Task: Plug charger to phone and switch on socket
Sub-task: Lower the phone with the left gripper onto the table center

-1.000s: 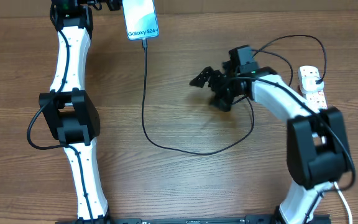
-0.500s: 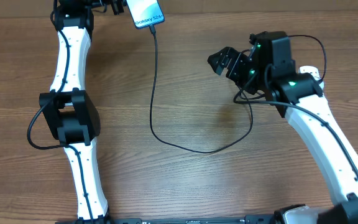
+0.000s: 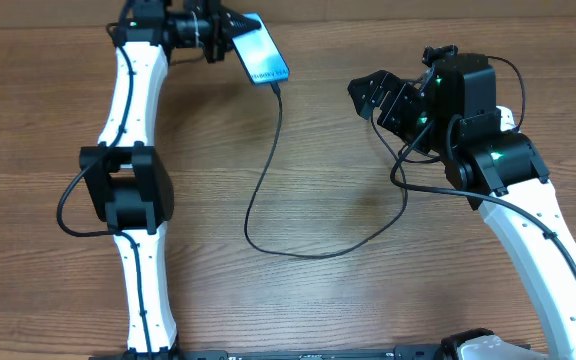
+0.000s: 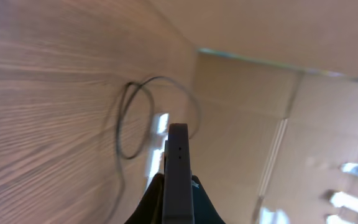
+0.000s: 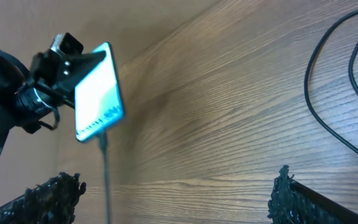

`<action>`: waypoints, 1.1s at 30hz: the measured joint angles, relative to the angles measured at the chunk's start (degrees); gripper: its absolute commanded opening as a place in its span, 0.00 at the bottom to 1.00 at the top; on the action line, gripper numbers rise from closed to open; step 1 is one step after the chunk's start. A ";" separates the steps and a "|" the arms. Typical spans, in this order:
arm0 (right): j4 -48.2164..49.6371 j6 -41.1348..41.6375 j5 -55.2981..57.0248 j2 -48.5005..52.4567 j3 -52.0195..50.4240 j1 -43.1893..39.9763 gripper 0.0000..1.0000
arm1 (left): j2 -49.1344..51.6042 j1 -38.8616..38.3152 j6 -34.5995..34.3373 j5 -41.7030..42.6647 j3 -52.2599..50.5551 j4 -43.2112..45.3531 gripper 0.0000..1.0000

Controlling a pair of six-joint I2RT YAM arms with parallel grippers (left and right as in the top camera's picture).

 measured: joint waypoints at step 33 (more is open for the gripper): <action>-6.05 -1.31 1.68 0.00 0.00 0.00 1.00 | 0.00 -16.61 30.95 -20.48 -3.63 -22.64 0.05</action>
